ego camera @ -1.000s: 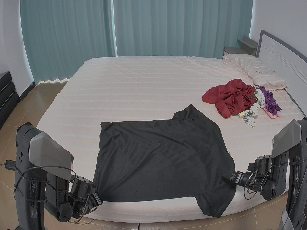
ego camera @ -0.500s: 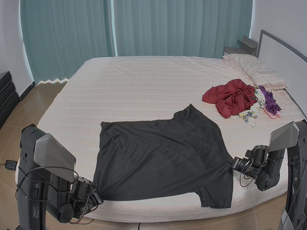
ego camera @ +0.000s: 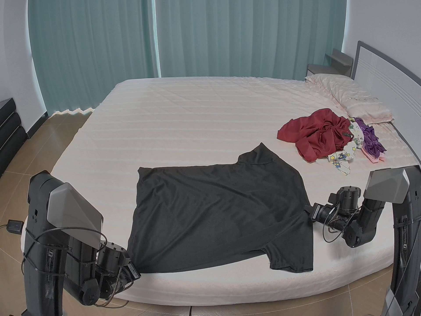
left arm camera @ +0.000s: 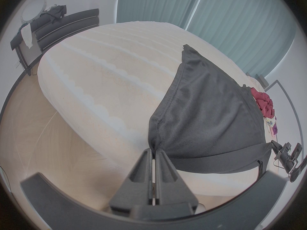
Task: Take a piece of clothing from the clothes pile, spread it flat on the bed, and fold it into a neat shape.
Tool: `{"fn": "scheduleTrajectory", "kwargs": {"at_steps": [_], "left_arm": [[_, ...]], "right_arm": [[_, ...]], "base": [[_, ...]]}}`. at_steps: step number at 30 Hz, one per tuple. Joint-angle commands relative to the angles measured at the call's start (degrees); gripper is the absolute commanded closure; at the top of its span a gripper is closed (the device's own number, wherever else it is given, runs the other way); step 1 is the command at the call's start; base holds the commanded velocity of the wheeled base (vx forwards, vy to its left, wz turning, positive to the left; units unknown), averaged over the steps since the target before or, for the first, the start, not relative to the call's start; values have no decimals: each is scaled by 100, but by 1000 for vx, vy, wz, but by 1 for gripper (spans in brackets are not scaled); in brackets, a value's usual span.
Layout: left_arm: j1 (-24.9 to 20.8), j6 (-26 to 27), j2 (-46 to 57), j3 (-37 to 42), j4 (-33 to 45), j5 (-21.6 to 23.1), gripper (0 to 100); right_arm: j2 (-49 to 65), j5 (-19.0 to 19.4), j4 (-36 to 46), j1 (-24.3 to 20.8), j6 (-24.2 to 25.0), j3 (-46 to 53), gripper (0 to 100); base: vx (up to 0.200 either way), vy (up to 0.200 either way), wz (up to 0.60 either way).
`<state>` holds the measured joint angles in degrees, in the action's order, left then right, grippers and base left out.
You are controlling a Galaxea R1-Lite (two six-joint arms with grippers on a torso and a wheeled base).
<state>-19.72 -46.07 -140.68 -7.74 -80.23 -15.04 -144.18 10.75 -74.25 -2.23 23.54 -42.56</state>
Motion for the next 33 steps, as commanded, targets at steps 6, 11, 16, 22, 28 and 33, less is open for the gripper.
{"fn": "scheduleTrajectory", "kwargs": {"at_steps": [6,11,16,22,28,33], "left_arm": [[21,1,-12,-17,-2,10,100],[30,1,-12,-17,-2,10,100],[30,-7,-12,-17,-2,10,100],[30,1,-12,-17,-2,10,100],[30,1,-12,-17,-2,19,100],[30,1,-12,-8,-2,19,100]], "right_arm": [[215,-3,34,399,1,160,0],[557,120,-72,663,72,907,0],[900,612,-432,539,300,2111,0],[698,665,-1039,197,335,3183,0],[153,612,-1566,-93,292,3597,0],[197,595,-1557,-260,256,3746,0]], "base": [[0,0,0],[0,0,0],[0,0,0],[0,0,0],[0,0,0],[0,0,0]]}}
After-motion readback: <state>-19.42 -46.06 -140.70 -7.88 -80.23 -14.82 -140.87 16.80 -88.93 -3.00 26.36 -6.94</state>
